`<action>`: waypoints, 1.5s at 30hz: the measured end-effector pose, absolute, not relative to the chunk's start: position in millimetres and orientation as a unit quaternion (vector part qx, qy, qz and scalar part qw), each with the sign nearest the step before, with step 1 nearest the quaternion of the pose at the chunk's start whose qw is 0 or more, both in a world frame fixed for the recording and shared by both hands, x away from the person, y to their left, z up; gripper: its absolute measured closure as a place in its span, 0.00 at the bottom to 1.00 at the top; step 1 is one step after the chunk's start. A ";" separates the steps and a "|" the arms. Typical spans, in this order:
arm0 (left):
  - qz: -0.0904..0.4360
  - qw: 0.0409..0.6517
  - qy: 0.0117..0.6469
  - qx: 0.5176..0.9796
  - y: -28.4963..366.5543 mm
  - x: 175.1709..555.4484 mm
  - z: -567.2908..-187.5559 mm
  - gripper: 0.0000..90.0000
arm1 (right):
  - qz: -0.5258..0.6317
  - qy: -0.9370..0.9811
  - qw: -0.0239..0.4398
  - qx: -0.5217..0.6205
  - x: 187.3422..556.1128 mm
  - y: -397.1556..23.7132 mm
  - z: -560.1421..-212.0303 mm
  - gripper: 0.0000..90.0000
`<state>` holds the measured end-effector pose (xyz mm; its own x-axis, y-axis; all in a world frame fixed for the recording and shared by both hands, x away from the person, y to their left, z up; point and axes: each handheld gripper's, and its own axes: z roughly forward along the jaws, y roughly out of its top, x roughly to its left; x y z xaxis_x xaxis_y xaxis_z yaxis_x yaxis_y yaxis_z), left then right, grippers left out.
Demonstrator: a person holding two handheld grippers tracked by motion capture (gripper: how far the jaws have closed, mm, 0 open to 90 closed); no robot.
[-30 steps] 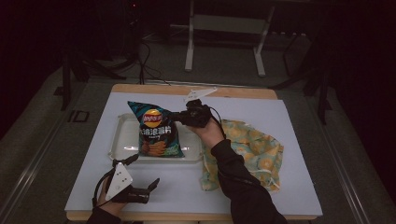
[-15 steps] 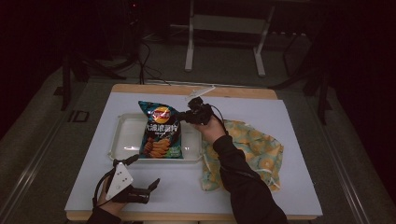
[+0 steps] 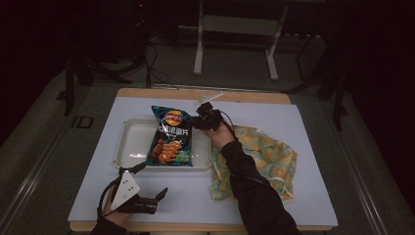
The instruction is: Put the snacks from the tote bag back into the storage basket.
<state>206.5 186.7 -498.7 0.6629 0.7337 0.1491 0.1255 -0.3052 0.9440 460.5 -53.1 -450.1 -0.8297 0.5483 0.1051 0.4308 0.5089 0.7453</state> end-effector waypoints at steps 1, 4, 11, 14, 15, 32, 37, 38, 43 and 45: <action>0.294 0.516 0.286 0.752 186.7 206.6 -498.6 0.00 | 0.406 0.866 0.074 0.283 460.9 -53.0 -450.1 0.79; 0.294 0.516 0.285 0.752 186.5 206.5 -498.7 0.00 | 0.401 0.866 0.085 0.286 461.6 -53.4 -448.5 0.69; 0.295 0.516 0.285 0.752 186.4 206.5 -498.7 0.00 | 0.410 0.862 0.091 0.286 459.9 -57.7 -441.7 0.49; 0.295 0.515 0.286 0.752 186.4 206.3 -498.6 0.00 | 0.426 0.857 0.083 0.277 456.1 -62.5 -432.7 0.33; 0.296 0.515 0.286 0.752 186.4 206.4 -498.6 0.00 | 0.429 0.857 0.086 0.273 454.8 -63.5 -430.3 0.30; 0.297 0.511 0.287 0.754 185.4 207.3 -499.1 0.00 | 0.448 0.872 0.083 0.178 418.8 -106.2 -401.4 0.16; 0.297 0.512 0.286 0.754 185.2 207.0 -499.2 0.00 | 0.452 0.871 0.089 0.171 409.4 -121.7 -396.1 0.16; 0.297 0.512 0.286 0.754 185.2 207.0 -499.2 0.00 | 0.454 0.870 0.088 0.170 407.9 -125.3 -395.3 0.16; 0.297 0.511 0.286 0.754 185.3 207.4 -499.2 0.00 | 0.462 0.864 0.096 0.174 400.4 -144.2 -392.7 0.16; 0.297 0.511 0.286 0.754 185.0 207.3 -499.3 0.00 | 0.466 0.861 0.099 0.180 397.8 -152.2 -391.9 0.16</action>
